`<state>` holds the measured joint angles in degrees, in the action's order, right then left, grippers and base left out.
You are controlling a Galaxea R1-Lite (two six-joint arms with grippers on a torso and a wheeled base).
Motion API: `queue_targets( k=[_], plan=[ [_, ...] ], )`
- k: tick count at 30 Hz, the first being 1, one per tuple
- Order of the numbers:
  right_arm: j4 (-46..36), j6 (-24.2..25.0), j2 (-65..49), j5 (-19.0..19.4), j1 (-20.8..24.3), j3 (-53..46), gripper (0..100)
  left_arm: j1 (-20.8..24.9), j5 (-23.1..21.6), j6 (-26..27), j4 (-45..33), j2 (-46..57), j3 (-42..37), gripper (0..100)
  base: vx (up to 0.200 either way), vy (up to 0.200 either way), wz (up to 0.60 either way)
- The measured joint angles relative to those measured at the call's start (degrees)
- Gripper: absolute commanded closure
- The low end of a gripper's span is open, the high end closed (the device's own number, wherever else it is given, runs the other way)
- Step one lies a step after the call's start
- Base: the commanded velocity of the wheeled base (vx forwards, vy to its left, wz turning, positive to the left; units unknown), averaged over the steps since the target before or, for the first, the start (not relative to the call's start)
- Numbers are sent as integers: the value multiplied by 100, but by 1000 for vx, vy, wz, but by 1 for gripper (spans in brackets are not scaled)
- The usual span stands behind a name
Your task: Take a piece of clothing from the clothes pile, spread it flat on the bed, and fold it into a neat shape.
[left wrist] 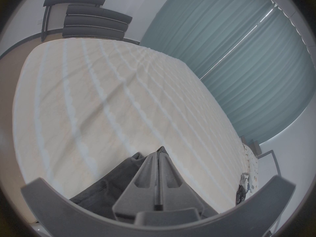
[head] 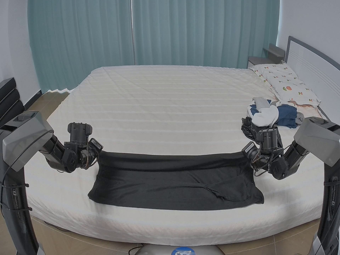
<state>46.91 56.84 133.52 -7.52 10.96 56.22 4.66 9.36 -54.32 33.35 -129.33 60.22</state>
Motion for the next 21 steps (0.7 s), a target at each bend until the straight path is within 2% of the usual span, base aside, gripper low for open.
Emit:
queue_targets(
  k=[6, 11, 16, 21],
  plan=[
    [178, 2, 35, 20, -63, 592, 100, -59, -12, -107, 67, -177, 446, 100, 0, 0, 0],
    [329, -52, 93, 16, -52, 571, 100, -67, -17, -272, 291, -256, 507, 100, 0, 0, 0],
    [367, -233, 151, 16, -49, 234, 100, -78, -22, -236, 747, -315, 182, 100, 0, 0, 0],
    [394, -457, 171, 20, -66, -184, 100, -61, -85, 289, 1147, -335, -477, 100, 0, 0, 0]
  ],
)
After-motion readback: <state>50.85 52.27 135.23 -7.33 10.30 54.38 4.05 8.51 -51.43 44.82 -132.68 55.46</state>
